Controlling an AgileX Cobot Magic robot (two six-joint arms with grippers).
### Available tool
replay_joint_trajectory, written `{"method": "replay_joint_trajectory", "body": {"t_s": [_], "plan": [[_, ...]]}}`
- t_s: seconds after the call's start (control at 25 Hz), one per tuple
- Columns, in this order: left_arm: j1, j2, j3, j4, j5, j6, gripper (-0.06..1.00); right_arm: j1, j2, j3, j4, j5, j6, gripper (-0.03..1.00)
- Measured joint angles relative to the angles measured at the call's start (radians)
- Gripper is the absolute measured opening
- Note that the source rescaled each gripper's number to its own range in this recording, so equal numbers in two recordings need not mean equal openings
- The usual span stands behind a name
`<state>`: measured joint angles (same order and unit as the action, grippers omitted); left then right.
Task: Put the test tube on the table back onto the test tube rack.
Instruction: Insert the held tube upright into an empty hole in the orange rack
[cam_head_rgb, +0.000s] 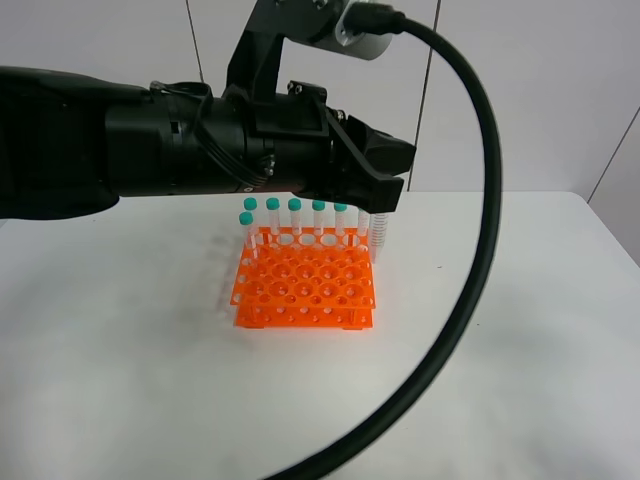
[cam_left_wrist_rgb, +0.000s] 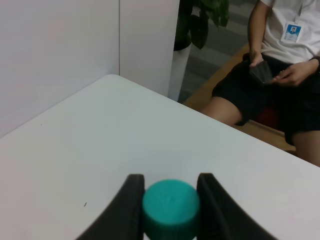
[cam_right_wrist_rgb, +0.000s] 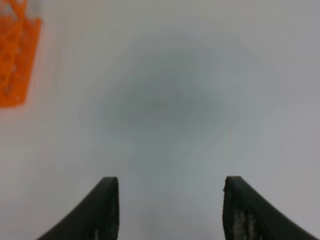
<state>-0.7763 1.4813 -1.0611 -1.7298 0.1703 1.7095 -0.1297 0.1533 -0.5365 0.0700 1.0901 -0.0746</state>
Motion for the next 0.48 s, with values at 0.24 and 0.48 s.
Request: {"method": "replay_joint_trajectory", "body": {"t_s": [0.24, 0.48], "plan": [[0.000, 0.000, 0.000, 0.000, 0.000, 0.003, 0.00, 0.000, -0.094, 0.019, 0.000, -0.029, 0.000, 0.54], [0.000, 0.000, 0.005, 0.000, 0.000, 0.004, 0.00, 0.035, -0.158, 0.032, 0.000, -0.053, 0.000, 0.54]]}}
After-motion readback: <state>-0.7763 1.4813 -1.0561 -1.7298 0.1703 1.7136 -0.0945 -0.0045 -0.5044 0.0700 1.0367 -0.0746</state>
